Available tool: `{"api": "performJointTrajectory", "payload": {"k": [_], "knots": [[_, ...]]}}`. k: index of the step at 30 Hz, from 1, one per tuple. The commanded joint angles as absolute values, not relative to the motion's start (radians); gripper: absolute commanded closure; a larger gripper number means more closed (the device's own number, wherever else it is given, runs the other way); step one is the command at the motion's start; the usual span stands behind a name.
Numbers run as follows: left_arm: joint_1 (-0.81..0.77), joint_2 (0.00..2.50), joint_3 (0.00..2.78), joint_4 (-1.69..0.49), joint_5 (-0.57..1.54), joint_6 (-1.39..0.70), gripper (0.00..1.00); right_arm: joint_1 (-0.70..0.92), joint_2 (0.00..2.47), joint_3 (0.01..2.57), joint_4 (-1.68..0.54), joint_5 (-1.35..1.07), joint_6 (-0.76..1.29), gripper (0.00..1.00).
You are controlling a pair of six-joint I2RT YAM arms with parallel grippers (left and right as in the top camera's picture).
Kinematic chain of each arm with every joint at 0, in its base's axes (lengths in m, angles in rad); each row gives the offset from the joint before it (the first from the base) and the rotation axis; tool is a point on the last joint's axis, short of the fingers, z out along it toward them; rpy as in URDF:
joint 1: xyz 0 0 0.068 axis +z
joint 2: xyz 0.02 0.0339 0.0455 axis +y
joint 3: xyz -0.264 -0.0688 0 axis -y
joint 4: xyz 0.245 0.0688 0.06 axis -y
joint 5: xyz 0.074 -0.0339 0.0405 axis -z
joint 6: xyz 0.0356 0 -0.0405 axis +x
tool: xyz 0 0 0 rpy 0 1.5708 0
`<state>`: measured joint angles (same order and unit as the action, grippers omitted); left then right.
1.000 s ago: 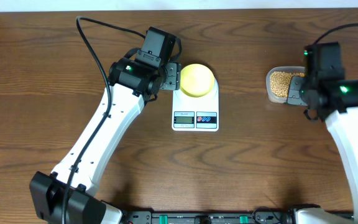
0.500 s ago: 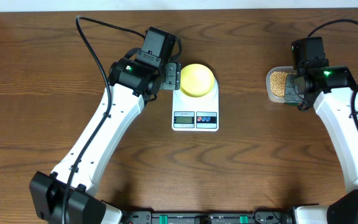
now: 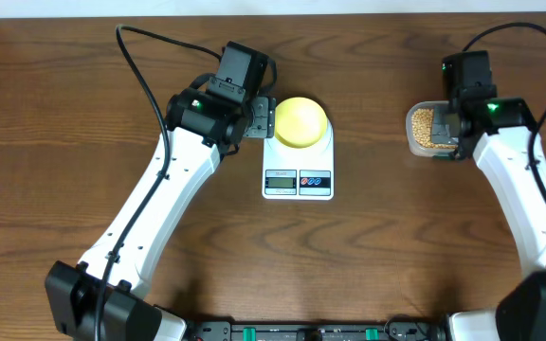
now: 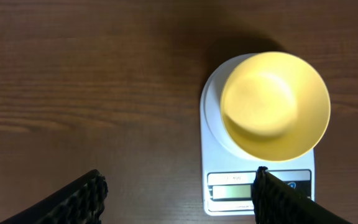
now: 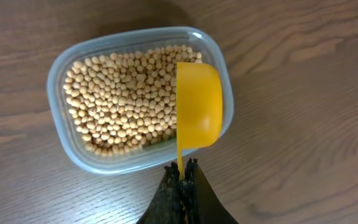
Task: Scoop item into bowl and weigh 50g on scale
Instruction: 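Carry the scoop with the right gripper over the soybean tub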
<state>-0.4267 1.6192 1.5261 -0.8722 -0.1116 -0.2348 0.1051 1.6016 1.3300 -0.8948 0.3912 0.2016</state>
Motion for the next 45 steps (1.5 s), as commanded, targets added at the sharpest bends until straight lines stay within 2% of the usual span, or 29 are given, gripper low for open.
{"api": "performJointTrajectory", "payload": {"k": [1, 17, 45], "knots": [[-0.424, 1.604, 1.541, -0.888, -0.133, -0.229, 0.22, 0.104, 1.641, 1.342, -0.883, 0.413, 0.192, 0.99], [-0.424, 1.604, 1.541, -0.913, -0.133, -0.229, 0.22, 0.102, 1.717, 1.342, -0.850, 0.413, 0.186, 0.99], [-0.424, 1.604, 1.541, -0.920, -0.132, -0.229, 0.22, -0.070, 1.722, 1.342, -0.921, -0.028, 0.186, 0.99]]}}
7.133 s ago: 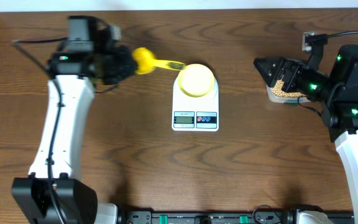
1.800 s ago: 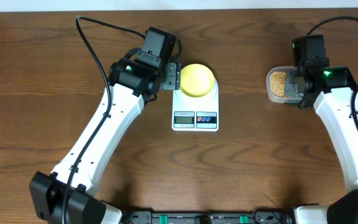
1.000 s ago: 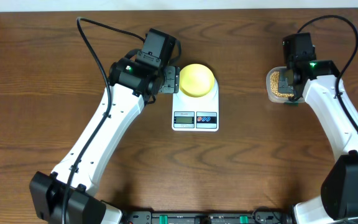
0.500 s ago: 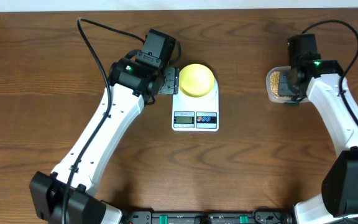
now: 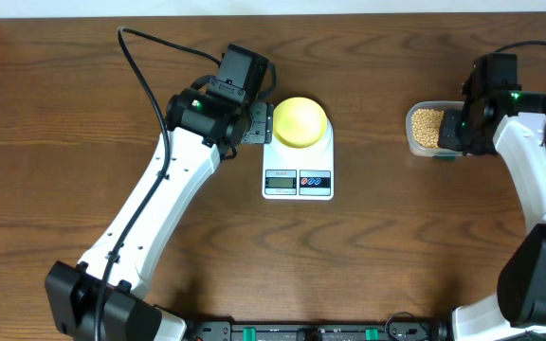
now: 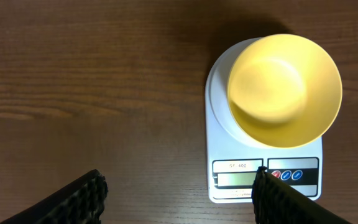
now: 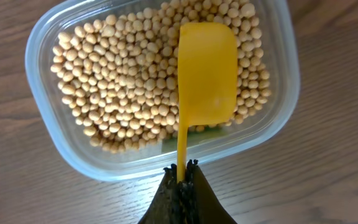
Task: Scoop item into bowl and weigh 50g on scale
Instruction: 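Carry the scoop with the right gripper over the soybean tub, then lower the scoop into the soybeans with the right gripper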
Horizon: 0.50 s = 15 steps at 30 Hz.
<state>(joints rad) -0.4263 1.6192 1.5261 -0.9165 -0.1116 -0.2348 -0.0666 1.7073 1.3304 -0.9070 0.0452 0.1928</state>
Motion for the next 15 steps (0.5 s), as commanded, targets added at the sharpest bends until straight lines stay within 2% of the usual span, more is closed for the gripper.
{"api": "performJointTrajectory", "payload": {"k": [1, 15], "knots": [[-0.424, 1.604, 1.541, -0.920, -0.132, -0.229, 0.22, -0.070, 1.722, 1.342, -0.925, -0.047, 0.186, 0.99], [-0.424, 1.604, 1.541, -0.920, -0.132, -0.229, 0.22, -0.072, 1.721, 1.342, -0.954, -0.162, 0.180, 0.99]]}}
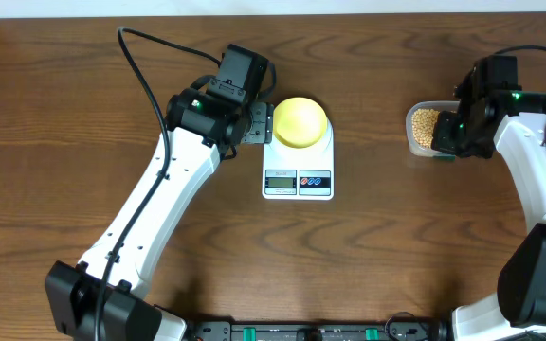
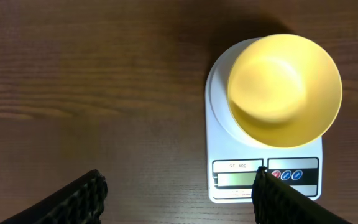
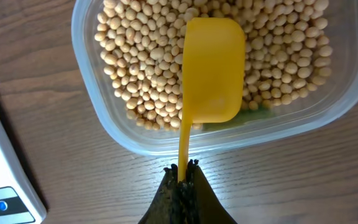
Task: Scoop item into bowl and weigh 50g on scale
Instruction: 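Lower the scoop into the soybeans with the right gripper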
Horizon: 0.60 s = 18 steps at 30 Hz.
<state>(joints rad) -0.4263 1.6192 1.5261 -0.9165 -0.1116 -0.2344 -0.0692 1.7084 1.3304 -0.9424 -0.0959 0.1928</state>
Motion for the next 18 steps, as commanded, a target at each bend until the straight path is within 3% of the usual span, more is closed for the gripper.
{"api": "performJointTrajectory", "payload": {"k": [1, 18], "knots": [[-0.424, 1.604, 1.541, -0.920, -0.132, -0.229, 0.22, -0.073, 1.722, 1.342, -0.954, -0.171, 0.176, 0.99], [-0.424, 1.604, 1.541, -0.920, -0.133, -0.229, 0.22, -0.210, 1.727, 1.342, -0.950, -0.359, 0.140, 0.99]]}}
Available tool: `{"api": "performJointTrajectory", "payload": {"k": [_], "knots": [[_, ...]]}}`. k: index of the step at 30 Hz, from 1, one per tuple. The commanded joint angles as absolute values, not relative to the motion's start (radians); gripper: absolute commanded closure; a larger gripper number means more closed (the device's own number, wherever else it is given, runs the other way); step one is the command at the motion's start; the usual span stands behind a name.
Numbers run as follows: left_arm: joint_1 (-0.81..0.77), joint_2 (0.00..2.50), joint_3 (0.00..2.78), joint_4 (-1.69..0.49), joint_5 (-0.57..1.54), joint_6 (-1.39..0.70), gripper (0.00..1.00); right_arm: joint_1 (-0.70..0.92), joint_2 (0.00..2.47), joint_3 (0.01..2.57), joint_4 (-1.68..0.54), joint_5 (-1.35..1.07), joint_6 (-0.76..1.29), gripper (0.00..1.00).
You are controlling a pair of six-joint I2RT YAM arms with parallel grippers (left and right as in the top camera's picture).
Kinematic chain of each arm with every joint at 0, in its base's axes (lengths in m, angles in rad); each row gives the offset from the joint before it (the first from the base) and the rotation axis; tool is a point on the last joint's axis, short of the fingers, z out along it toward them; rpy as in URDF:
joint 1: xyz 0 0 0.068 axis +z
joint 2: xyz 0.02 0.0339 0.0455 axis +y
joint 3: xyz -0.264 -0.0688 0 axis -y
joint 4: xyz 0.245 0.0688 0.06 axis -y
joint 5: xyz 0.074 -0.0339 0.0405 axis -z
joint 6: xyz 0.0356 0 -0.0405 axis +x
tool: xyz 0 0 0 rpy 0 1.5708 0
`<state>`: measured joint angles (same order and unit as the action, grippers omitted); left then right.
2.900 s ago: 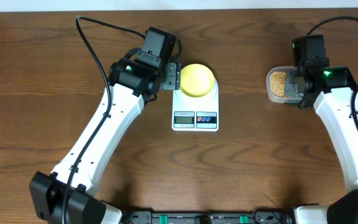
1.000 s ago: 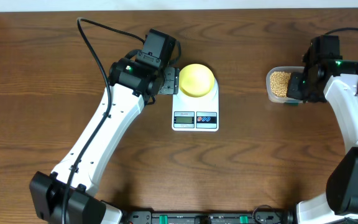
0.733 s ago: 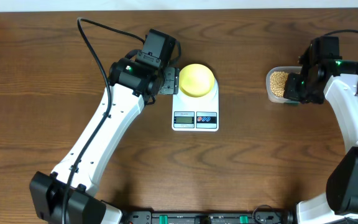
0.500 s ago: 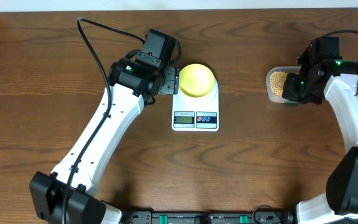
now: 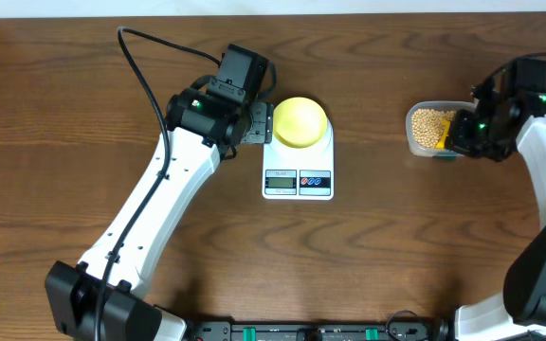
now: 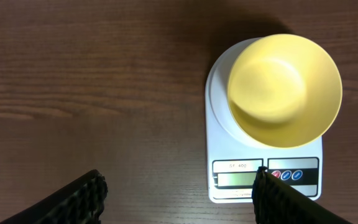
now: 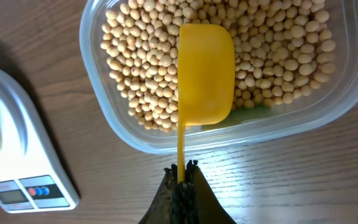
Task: Scoop item into bowl and weigh 50g on scale
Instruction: 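Lower the scoop into the soybeans with the right gripper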
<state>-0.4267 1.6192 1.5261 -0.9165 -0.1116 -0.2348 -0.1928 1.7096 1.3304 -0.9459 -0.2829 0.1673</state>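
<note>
A yellow bowl (image 5: 300,121) sits empty on the white scale (image 5: 298,180), also seen as bowl (image 6: 284,90) on scale (image 6: 229,186). At the right a clear tub of soybeans (image 5: 427,127) holds the beans (image 7: 142,68). My right gripper (image 7: 183,168) is shut on the thin handle of a yellow scoop (image 7: 205,71), whose cup hangs bottom-up over the beans. My right gripper (image 5: 472,133) is at the tub's right side. My left gripper (image 6: 179,180) stands open, left of the scale, holding nothing.
The scale's corner (image 7: 17,168) shows left of the tub in the right wrist view. Bare brown wood table (image 5: 396,256) lies around both. A black cable (image 5: 136,57) runs from the left arm across the back left.
My right wrist has shifted, so the scale now shows more at the left of its view; the scoop still hangs over the beans. The left arm has not moved.
First the scoop was held at the tub's right rim. Then it hung over the middle of the beans. The right arm has since swung a little to the right with the scoop still above the beans. The bowl has stayed empty on the scale.
</note>
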Motion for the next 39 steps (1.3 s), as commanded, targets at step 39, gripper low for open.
{"api": "performJointTrajectory", "payload": {"k": [39], "knots": [[-0.701, 1.595, 1.510, -1.108, 0.198, -0.127, 0.22, -0.224, 1.807, 1.342, -0.914, -0.432, 0.114, 0.99]]}}
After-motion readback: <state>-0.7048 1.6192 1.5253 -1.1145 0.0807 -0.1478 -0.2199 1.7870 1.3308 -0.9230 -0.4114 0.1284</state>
